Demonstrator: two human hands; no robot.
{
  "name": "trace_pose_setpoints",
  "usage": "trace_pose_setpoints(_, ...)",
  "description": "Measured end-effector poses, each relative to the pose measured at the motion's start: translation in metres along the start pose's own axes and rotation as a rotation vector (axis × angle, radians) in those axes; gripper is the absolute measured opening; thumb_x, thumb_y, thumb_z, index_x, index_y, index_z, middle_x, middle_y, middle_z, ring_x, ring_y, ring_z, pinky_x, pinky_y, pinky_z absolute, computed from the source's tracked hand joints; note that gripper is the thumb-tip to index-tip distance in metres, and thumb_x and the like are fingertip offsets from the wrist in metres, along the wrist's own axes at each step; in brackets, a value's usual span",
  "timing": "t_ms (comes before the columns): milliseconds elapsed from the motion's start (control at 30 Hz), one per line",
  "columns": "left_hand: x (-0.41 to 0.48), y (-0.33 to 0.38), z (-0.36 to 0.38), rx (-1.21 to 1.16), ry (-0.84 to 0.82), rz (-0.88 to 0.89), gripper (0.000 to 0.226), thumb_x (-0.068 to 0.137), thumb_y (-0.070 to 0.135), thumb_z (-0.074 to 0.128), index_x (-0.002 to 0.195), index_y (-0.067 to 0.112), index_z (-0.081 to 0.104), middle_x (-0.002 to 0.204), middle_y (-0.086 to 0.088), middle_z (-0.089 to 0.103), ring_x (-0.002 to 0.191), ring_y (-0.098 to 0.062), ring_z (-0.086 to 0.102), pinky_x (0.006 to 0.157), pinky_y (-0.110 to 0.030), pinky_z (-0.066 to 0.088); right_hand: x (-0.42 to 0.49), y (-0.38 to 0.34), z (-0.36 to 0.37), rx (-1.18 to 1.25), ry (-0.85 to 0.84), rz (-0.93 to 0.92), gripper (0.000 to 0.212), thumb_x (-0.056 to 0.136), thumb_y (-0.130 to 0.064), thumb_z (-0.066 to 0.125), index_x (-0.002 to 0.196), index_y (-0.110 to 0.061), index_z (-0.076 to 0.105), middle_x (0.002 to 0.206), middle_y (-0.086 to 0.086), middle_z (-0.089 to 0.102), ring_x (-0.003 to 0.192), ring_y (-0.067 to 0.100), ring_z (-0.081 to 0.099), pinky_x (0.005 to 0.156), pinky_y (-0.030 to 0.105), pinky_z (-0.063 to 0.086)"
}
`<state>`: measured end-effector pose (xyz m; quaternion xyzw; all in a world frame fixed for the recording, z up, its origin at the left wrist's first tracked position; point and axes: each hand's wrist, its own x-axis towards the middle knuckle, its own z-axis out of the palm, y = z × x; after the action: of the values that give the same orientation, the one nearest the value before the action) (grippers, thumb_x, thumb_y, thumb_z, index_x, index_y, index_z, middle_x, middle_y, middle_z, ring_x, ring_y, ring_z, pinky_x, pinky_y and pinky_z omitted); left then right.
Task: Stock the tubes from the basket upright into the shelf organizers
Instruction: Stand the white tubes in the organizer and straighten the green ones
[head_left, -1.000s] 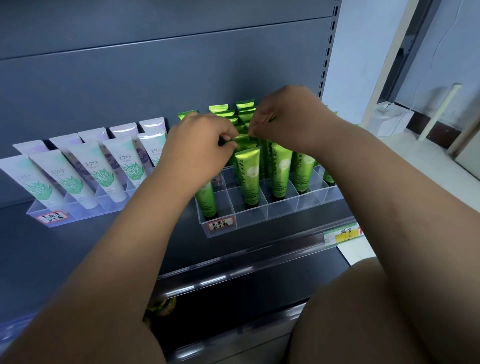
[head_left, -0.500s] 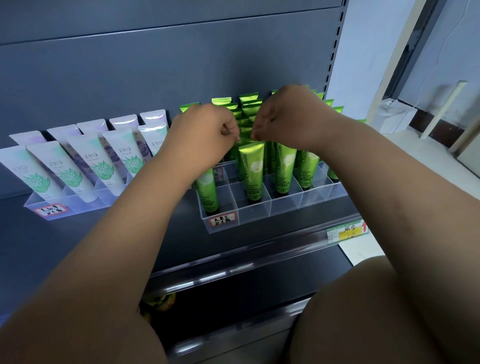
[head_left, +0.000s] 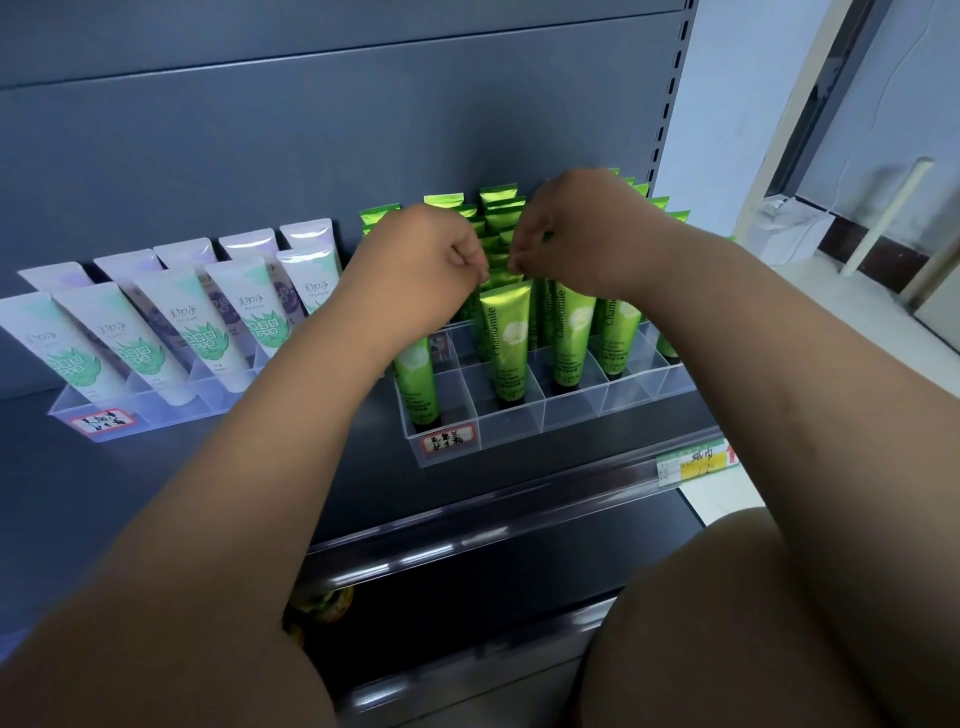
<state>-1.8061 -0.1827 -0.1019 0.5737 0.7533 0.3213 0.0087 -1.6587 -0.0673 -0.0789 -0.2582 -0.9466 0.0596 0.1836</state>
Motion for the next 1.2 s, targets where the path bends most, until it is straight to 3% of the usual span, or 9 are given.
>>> trace_pose_setpoints(200, 0.0, 0.001, 0.0, -0.002, 0.001, -0.002, 0.011, 0.087, 0.02, 0.072, 0.08, 0.027, 0.075, 0.077, 0.011, 0.071, 0.078, -0.012, 0.068, 0.08, -0.033, 0.058, 0.0, 0.003, 0.001, 0.018, 0.015, 0.008, 0.013, 0.087, -0.033, 0.073, 0.093, -0.025, 0.082, 0.092, -0.003, 0.074, 0.09, 0.018, 0.065, 0.084, 0.032, 0.051)
trace_pose_setpoints(467, 0.0, -0.004, -0.001, 0.021, 0.006, 0.013, 0.025, 0.086, 0.019, 0.071, 0.067, 0.035, 0.067, 0.075, 0.014, 0.071, 0.079, -0.011, 0.068, 0.081, -0.036, 0.059, -0.001, 0.003, 0.002, 0.042, 0.009, -0.013, 0.012, 0.088, -0.029, 0.071, 0.093, -0.024, 0.081, 0.093, -0.004, 0.074, 0.093, 0.017, 0.066, 0.087, 0.031, 0.049)
trace_pose_setpoints(667, 0.003, -0.008, -0.002, -0.023, 0.05, 0.018, 0.013, 0.088, 0.032, 0.07, 0.079, 0.023, 0.075, 0.078, 0.007, 0.072, 0.082, -0.015, 0.068, 0.08, -0.038, 0.058, -0.002, 0.003, -0.002, 0.112, 0.056, 0.016, 0.015, 0.091, -0.027, 0.068, 0.093, -0.019, 0.081, 0.092, -0.003, 0.075, 0.091, 0.015, 0.067, 0.08, 0.027, 0.048)
trace_pose_setpoints(833, 0.007, -0.012, -0.01, -0.042, 0.112, 0.013, 0.011, 0.087, 0.022, 0.066, 0.086, 0.022, 0.077, 0.084, 0.007, 0.074, 0.085, -0.013, 0.068, 0.082, -0.033, 0.057, 0.0, 0.008, -0.003, 0.116, 0.155, 0.039, 0.015, 0.09, -0.027, 0.069, 0.093, -0.018, 0.081, 0.093, 0.0, 0.076, 0.091, 0.018, 0.068, 0.085, 0.033, 0.053)
trace_pose_setpoints(1033, 0.016, -0.021, -0.008, 0.048, 0.09, 0.032, 0.012, 0.087, 0.02, 0.068, 0.092, 0.025, 0.077, 0.084, 0.011, 0.071, 0.09, -0.016, 0.069, 0.087, -0.039, 0.057, 0.011, 0.009, 0.003, 0.013, 0.109, -0.002, 0.016, 0.089, -0.027, 0.068, 0.097, -0.024, 0.081, 0.098, -0.004, 0.073, 0.094, 0.016, 0.065, 0.082, 0.028, 0.048)
trace_pose_setpoints(1200, 0.02, -0.024, -0.003, 0.086, 0.064, 0.06, 0.015, 0.086, 0.02, 0.067, 0.094, 0.027, 0.077, 0.082, 0.012, 0.068, 0.093, -0.019, 0.069, 0.09, -0.04, 0.056, 0.018, 0.01, 0.007, 0.019, 0.087, -0.014, 0.014, 0.087, -0.03, 0.07, 0.096, -0.027, 0.081, 0.09, -0.009, 0.067, 0.09, 0.012, 0.061, 0.08, 0.027, 0.046)
